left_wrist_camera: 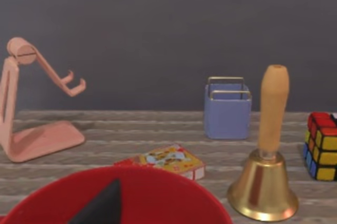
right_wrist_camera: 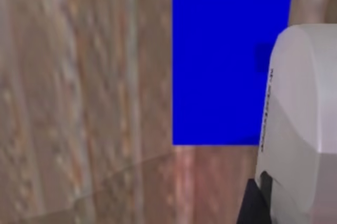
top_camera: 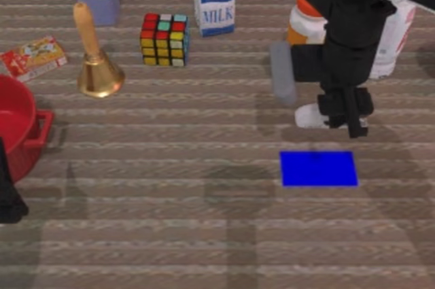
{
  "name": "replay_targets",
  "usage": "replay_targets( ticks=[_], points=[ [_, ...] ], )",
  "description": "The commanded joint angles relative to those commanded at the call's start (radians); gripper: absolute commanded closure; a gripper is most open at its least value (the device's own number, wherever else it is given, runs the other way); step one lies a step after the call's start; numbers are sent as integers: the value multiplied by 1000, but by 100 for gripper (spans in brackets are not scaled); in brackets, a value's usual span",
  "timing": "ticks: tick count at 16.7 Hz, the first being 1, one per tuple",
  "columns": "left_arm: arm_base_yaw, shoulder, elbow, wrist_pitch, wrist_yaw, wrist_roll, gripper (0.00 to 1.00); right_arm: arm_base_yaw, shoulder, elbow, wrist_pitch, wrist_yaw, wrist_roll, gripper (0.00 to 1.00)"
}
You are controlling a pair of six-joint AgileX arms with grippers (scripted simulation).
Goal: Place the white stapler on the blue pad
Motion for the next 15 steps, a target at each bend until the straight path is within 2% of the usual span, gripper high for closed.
replay_targets(
  ticks=[7, 15],
  points=[
    [0, 0, 0, 0, 0, 0, 0, -1, 1, -12, 17, 0, -9, 100],
    [0, 0, 0, 0, 0, 0, 0, 2, 73, -254, 335, 1, -8, 100]
  ],
)
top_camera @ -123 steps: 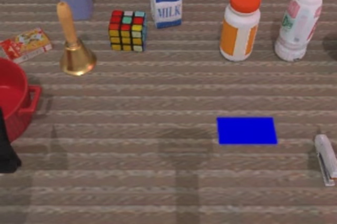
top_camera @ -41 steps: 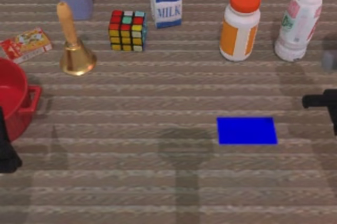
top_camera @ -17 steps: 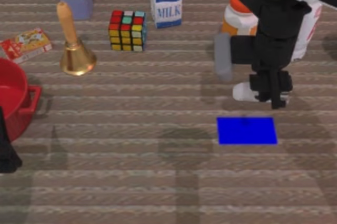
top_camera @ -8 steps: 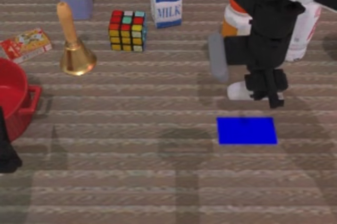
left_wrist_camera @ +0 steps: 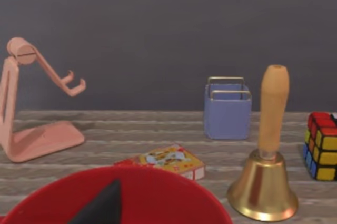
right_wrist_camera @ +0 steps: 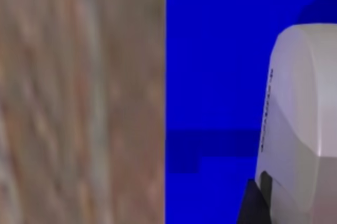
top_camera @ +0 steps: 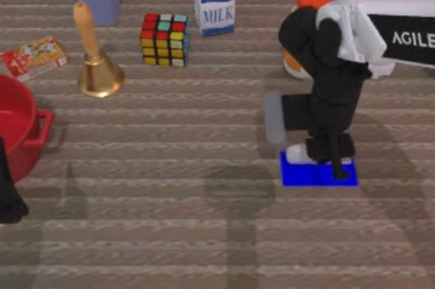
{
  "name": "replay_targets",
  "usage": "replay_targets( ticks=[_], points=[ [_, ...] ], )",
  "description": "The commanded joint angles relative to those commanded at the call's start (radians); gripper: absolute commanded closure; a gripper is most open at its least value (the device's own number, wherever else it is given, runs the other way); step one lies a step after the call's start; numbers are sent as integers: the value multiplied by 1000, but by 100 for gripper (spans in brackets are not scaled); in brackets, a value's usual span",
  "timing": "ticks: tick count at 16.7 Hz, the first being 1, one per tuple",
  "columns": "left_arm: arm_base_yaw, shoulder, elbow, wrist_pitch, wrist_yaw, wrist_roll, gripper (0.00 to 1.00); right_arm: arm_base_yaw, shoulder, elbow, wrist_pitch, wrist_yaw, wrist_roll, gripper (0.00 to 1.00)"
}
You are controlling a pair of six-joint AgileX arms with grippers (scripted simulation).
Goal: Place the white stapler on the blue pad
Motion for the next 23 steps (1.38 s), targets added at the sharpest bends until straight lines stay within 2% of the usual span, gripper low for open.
replay_targets(
  ticks=[5, 18, 23],
  points=[
    [0, 0, 0, 0, 0, 0, 0, 1, 8, -24, 26, 1, -1, 100],
    [0, 0, 0, 0, 0, 0, 0, 1, 8, -24, 26, 1, -1, 2],
    [0, 0, 0, 0, 0, 0, 0, 1, 8, -24, 26, 1, -1, 0]
  ],
)
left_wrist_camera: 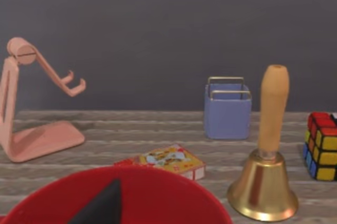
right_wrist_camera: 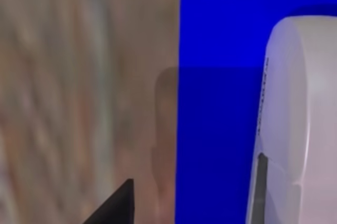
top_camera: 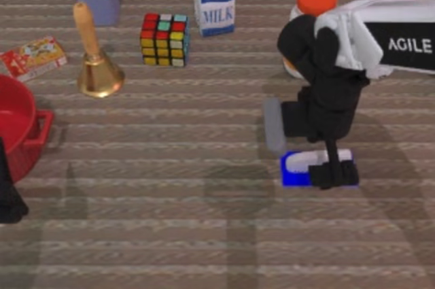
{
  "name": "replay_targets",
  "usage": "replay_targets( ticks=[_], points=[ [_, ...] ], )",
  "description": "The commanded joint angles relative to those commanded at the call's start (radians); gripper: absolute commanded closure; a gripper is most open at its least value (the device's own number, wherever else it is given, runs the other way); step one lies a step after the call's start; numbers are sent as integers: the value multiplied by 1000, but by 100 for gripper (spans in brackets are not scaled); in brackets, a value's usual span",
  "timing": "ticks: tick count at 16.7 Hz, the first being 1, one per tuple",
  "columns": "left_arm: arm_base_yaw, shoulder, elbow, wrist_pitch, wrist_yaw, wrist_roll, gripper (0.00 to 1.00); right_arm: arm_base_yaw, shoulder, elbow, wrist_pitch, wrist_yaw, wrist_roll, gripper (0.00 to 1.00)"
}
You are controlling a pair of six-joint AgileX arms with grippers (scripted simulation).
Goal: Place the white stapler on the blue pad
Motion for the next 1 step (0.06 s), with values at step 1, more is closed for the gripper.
replay_targets(
  ticks=[1],
  points=[
    [0, 0, 0, 0, 0, 0, 0, 0, 0, 0, 0, 0, 0, 0]
  ],
)
